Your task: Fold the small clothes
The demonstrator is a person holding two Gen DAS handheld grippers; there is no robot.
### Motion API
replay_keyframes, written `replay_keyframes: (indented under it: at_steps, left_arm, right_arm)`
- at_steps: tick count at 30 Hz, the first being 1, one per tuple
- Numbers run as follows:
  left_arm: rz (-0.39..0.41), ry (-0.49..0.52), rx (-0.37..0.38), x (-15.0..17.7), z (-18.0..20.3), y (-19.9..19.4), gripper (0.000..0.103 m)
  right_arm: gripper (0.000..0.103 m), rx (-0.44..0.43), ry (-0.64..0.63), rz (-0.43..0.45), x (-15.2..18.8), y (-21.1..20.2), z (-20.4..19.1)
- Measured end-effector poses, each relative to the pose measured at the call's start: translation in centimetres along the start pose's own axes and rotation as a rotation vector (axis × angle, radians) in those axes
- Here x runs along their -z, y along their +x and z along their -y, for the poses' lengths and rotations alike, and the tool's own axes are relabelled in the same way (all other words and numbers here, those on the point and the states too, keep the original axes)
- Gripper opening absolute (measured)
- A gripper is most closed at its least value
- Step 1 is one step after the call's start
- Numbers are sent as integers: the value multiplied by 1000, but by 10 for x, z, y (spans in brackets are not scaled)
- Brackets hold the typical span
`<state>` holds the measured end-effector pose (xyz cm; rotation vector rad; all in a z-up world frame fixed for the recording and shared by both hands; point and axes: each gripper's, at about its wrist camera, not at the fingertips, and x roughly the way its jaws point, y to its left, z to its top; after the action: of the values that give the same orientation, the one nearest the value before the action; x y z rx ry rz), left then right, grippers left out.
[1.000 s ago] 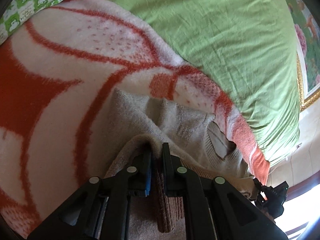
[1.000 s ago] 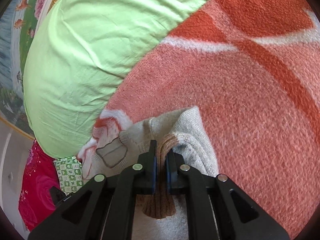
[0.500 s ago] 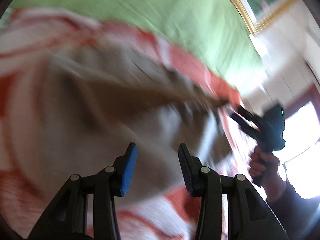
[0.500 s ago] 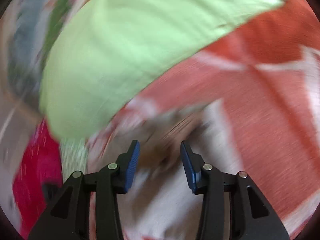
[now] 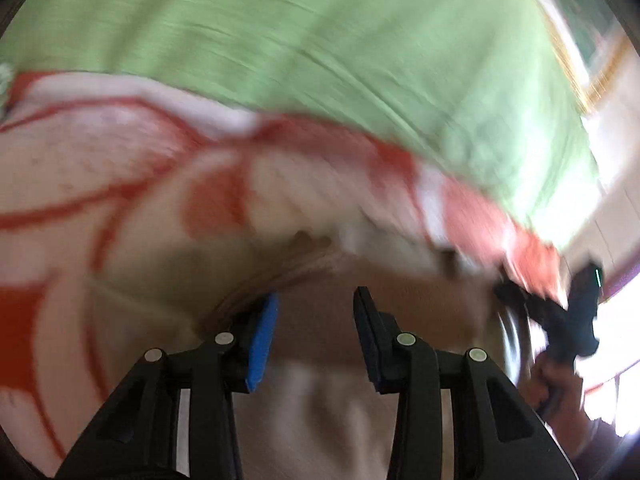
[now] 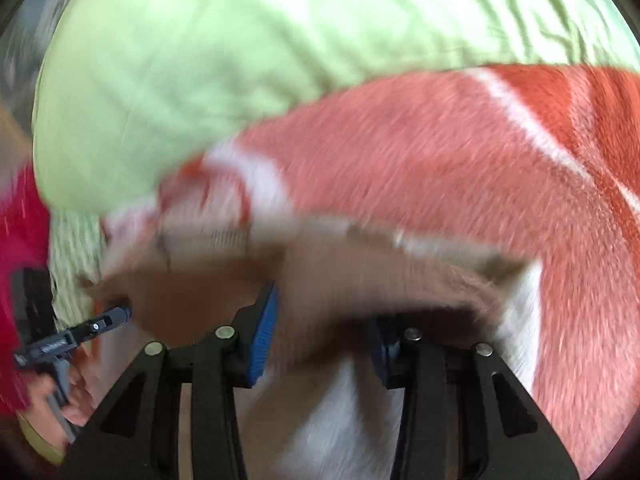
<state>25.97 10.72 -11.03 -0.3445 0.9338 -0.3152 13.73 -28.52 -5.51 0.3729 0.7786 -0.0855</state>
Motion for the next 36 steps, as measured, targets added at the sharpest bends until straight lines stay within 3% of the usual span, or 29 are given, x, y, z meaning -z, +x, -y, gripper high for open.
replay_keyframes:
  at_steps: [5,10,13,16,18,19,21,24,28,29,31,33,36]
  left_arm:
    - [25,-109,-85,-11,-35,5,40]
    - [51,-136,-36,28,-38,-30,41]
    - [66,-141,26,59,-30,-55,44]
    - [24,-103,94,90,-13,-62,44]
    - [-26,-53,82,107,-1,-52,44]
    - [-44,-30,5,113,-1,-44,44]
    - [-53,-32,-69,118,-10,-33,40]
    - [-50,-69,-104,119,-31,-30,20]
    - [-53,-73,-122,112,-40,-33,16]
    - [-51,-80,-120,111,-42,-36,17]
    - [-40,-105,-92,110,-43,-49,32]
    - [-3,-106,-82,116,-43,-73,56]
    - [27,-102,-101,130,-40,-96,59]
  right_arm:
    - [43,-55,139,52,-5,-9,12]
    - [46,-68,76,93,17,-58,1]
    - [49,-95,28,65,38,-76,-9]
    - [50,-133,-16,-13,68,-79,-17]
    - [50,-140,-50,-66,87,-79,-19]
    - [50,-127,-59,-87,95,-77,-19]
    - [50,-85,-32,-123,108,-72,-9]
    - [50,79,-13,-132,116,-75,15]
    - [50,221,70,-72,114,-100,47]
    - [50,217,96,-69,113,-104,52]
    - [50,121,146,-37,110,-118,55]
    - [50,104,114,-12,109,-127,41]
    - [51,66,74,12,111,-133,19]
